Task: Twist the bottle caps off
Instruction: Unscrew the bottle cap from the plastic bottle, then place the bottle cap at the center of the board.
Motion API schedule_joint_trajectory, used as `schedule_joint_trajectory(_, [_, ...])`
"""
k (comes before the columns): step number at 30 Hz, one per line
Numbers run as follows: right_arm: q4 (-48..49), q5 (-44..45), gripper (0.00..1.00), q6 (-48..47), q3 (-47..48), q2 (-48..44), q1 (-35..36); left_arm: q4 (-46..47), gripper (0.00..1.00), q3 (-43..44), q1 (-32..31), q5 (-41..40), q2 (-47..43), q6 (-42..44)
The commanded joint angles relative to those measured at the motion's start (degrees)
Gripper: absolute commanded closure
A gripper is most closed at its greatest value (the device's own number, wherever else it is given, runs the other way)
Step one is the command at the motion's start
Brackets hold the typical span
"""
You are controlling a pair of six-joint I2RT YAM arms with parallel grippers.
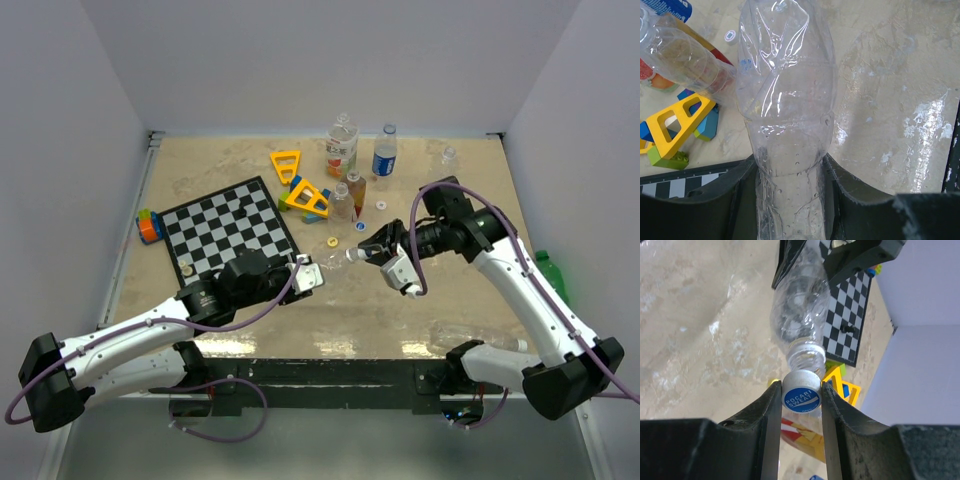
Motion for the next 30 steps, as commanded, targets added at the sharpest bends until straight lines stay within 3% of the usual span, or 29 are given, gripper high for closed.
schedule_joint_trajectory(1, [-1.76, 4.19, 1.00, -15.28, -0.95, -1.19, -0.36, 0.64, 1.00, 0.07, 0.40, -0.22, -0.78, -1.05])
schedule_joint_trajectory(6, [-2.03, 1.74, 1.00, -14.59, -1.04, -1.81, -0.45, 0.64, 1.00, -0.02, 0.40, -0.40, -0.87, -1.05])
schedule_joint_trajectory(9, [-0.80, -0.64, 1.00, -7.84, -1.04, -3.47, -1.41, 0.55, 1.00, 0.07, 0.40, -0.49, -1.14, -1.05])
schedule_joint_trajectory(14, [14.03, 2.67, 1.00, 26.49, -3.93, -8.48, -3.87, 0.55, 1.00, 0.07, 0.32, -0.31, -1.66, -0.96])
schedule_joint_trajectory(20, [26.70, 19.10, 1.00, 53.15, -9.91, -10.69, -7.47, 0.47, 1.00, 0.07, 0.40, -0.22, -2.19, -1.14])
schedule_joint_trajectory(22, [26.54, 24.12, 1.00, 55.03, -11.40, -7.71, -11.94, 0.55, 1.00, -0.02, 0.32, -0.22, -2.28, -1.13])
schedule_joint_trajectory(26, [26.97, 25.02, 1.00, 54.77, -14.22, -0.15, -22.84, 0.47, 1.00, 0.07, 0.40, -0.05, -2.37, -1.14])
schedule_joint_trajectory(30, [35.21, 29.48, 0.96, 55.73, -18.60, 5.30, -29.53, 0.55, 1.00, 0.16, 0.40, -0.05, -2.54, -1.14])
